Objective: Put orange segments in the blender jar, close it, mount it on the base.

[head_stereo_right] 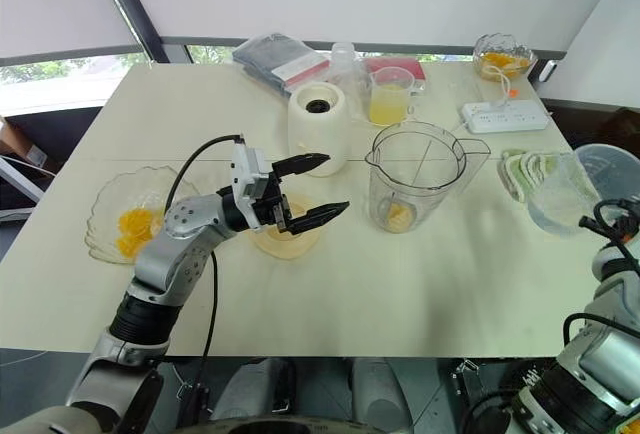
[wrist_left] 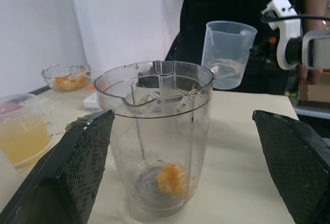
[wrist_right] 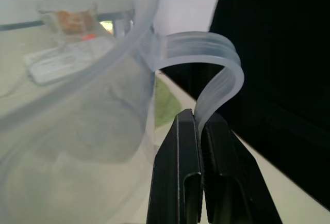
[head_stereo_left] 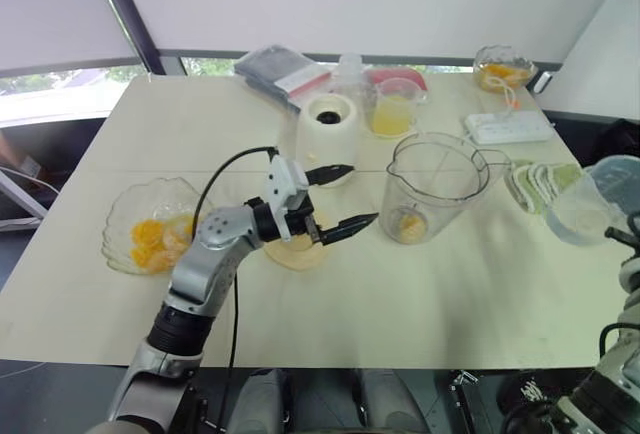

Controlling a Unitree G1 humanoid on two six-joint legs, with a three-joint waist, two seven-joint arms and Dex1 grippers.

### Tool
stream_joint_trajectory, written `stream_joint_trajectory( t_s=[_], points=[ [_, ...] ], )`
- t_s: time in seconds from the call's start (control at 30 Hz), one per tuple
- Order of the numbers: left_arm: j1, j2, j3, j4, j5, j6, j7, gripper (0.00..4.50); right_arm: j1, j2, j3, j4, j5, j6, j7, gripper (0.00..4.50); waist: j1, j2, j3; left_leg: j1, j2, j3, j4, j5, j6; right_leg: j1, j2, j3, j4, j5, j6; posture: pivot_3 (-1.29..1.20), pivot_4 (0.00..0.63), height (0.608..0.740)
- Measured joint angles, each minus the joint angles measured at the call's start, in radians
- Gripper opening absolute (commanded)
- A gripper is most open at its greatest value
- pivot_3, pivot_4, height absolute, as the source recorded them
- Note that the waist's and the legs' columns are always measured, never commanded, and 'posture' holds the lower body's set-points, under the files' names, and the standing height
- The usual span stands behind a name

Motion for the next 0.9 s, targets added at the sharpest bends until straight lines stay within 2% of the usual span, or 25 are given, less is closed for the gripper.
stream_joint_trajectory(
  t_s=[0.17, 0.37, 0.57, 0.9],
  points=[
    [0.017, 0.009, 0.000, -0.011, 0.000, 0.011, 0.003, 4.50, 0.015, -0.006, 0.033, 0.190, 0.025, -0.143, -0.046, 0.04, -0.010, 0.000, 0.000, 0.000, 0.000, 0.000, 0.000, 0.000, 0.000, 0.000, 0.001, 0.000, 0.001, 0.000, 0.000, 0.00, 0.150, 0.740],
    [0.024, 0.019, -0.001, -0.026, 0.000, 0.014, 0.005, 4.50, -0.024, -0.049, 0.076, 0.391, 0.056, -0.187, -0.121, 0.04, -0.019, 0.000, 0.000, 0.000, 0.000, 0.000, 0.000, 0.000, 0.000, 0.000, 0.000, 0.001, 0.000, 0.000, 0.000, 0.00, 0.150, 0.740],
    [0.035, 0.032, -0.001, -0.043, 0.000, 0.018, 0.005, 4.50, -0.062, -0.102, 0.118, 0.483, 0.094, -0.219, -0.145, 0.04, -0.018, 0.000, 0.000, 0.000, 0.000, 0.000, 0.000, 0.000, 0.000, 0.000, 0.000, 0.001, 0.000, 0.000, 0.000, 0.00, 0.150, 0.740],
    [0.054, 0.043, -0.001, -0.058, 0.000, 0.020, 0.020, 4.50, -0.029, -0.149, 0.177, 0.568, 0.114, -0.255, -0.172, 0.04, -0.017, 0.000, 0.000, -0.001, 0.000, 0.000, 0.000, 0.000, 0.000, 0.000, 0.000, 0.001, -0.001, 0.000, 0.000, 0.00, 0.150, 0.740]
  ],
)
